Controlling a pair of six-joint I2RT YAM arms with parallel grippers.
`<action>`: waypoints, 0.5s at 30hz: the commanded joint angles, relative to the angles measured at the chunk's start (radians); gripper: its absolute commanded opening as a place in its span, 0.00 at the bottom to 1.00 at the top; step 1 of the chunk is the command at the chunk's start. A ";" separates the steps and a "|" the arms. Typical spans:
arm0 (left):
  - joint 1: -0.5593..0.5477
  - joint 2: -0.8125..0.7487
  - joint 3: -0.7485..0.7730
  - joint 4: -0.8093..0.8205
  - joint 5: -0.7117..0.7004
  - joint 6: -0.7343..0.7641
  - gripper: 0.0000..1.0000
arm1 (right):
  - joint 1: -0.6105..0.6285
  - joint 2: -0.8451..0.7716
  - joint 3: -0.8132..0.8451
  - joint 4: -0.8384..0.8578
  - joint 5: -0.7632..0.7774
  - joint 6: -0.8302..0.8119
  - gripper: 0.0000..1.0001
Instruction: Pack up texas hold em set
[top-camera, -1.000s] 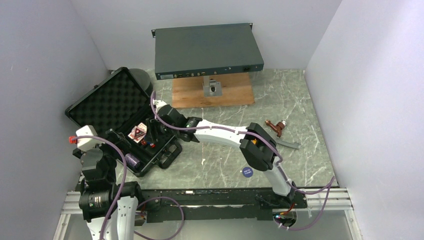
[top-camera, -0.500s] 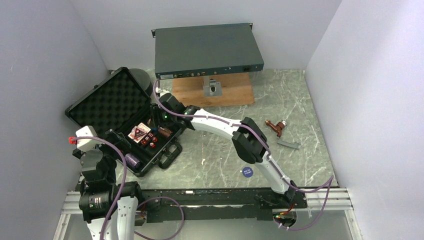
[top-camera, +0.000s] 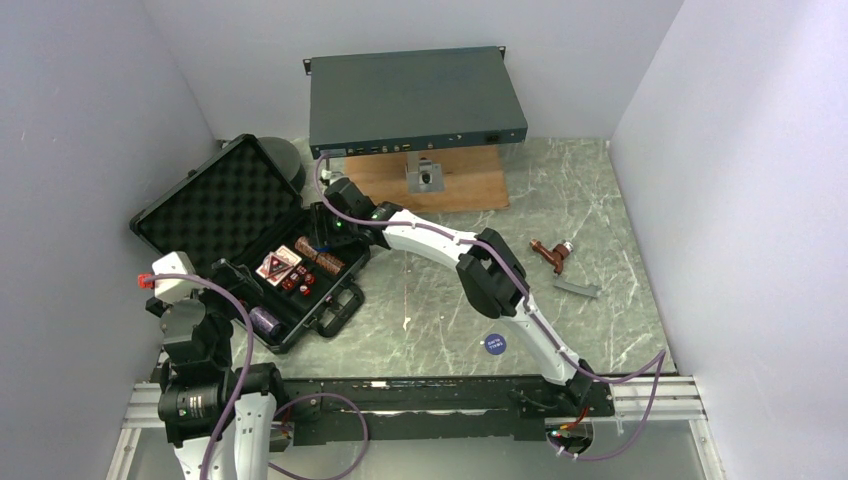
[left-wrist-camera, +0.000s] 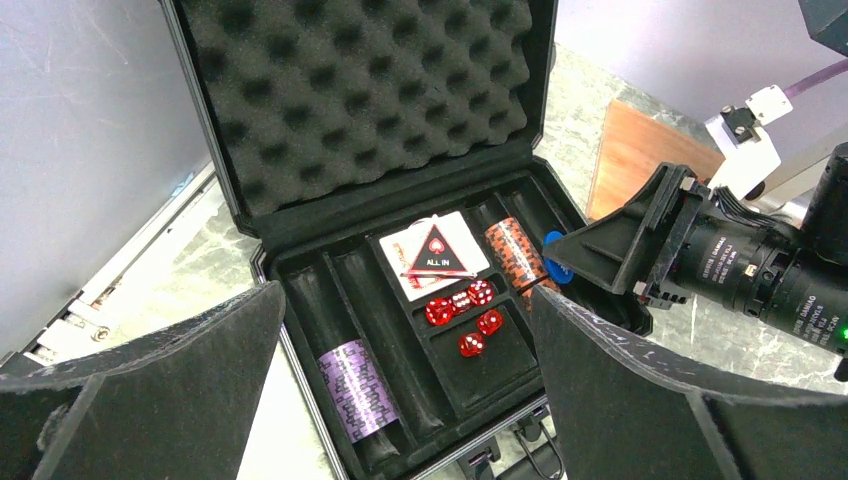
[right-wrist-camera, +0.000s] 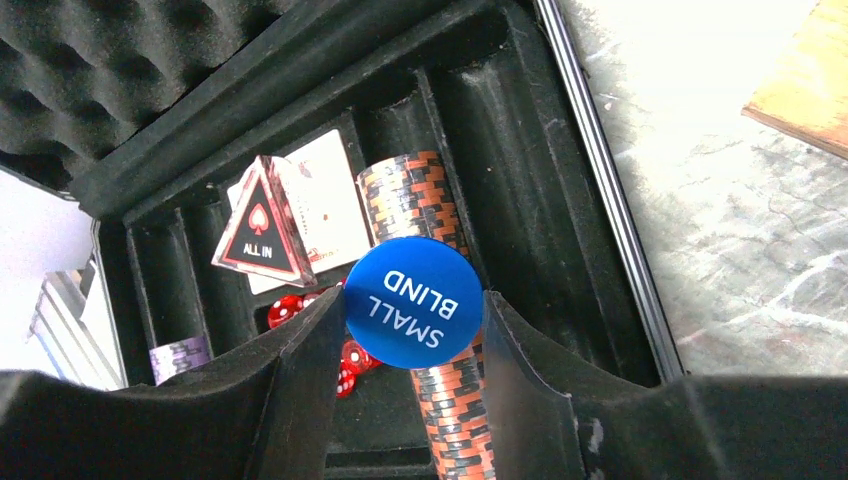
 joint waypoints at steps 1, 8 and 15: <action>0.007 -0.013 0.010 0.039 0.007 -0.002 1.00 | -0.019 0.022 0.062 0.030 -0.029 0.024 0.00; 0.006 -0.011 0.010 0.039 0.009 -0.001 1.00 | -0.021 0.054 0.079 0.050 -0.031 0.024 0.00; 0.007 -0.010 0.010 0.039 0.009 -0.002 1.00 | -0.033 0.107 0.139 0.041 -0.033 0.017 0.04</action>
